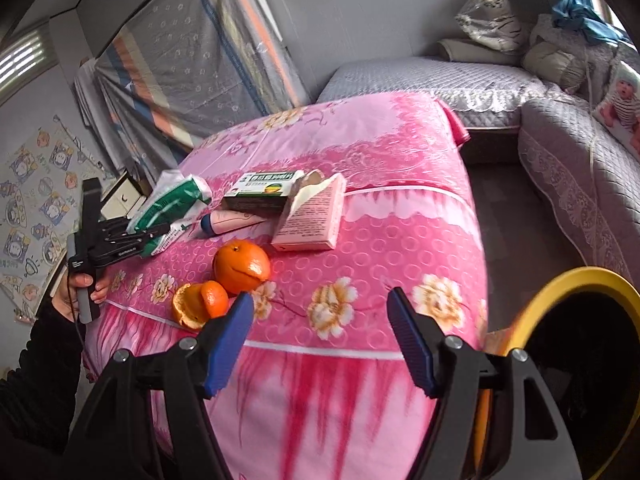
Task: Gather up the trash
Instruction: 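Grasp the white-green plastic bag with left tool while right tool grasps torn pink box, then carry both items over the yellow bin and open both tools to drop them, then return the left tool to the bed and grasp the orange peel, then grasp the whole orange on the bed with the right tool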
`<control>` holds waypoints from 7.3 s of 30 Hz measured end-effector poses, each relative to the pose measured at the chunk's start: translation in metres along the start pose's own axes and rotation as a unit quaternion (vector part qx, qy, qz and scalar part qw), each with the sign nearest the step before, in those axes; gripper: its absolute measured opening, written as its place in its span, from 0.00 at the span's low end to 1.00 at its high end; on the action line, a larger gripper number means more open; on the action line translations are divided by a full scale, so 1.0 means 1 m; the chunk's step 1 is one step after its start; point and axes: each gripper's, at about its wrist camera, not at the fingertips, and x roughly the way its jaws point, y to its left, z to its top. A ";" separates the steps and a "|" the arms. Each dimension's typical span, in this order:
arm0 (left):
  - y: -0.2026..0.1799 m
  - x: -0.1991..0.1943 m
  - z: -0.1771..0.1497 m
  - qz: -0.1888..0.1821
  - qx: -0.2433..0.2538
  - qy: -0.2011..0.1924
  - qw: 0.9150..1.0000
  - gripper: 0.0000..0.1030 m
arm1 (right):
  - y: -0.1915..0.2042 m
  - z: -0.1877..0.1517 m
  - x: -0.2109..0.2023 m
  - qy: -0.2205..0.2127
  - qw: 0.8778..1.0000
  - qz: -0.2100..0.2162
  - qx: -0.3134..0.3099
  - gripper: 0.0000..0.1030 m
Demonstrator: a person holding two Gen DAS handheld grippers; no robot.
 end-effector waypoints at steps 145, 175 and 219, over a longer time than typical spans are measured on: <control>-0.318 -0.070 0.122 -0.252 0.017 -0.169 0.953 0.89 | -0.217 -0.127 -0.140 -0.120 0.952 -0.110 0.258 0.74; -0.151 -0.004 -0.029 -0.146 -0.011 0.035 0.989 0.56 | -0.048 -0.042 -0.060 -0.056 0.998 -0.022 0.033 0.74; -0.043 -0.110 -0.082 -0.131 -0.175 -0.111 0.970 0.26 | 0.103 0.027 0.157 0.093 0.983 -0.019 -0.160 0.49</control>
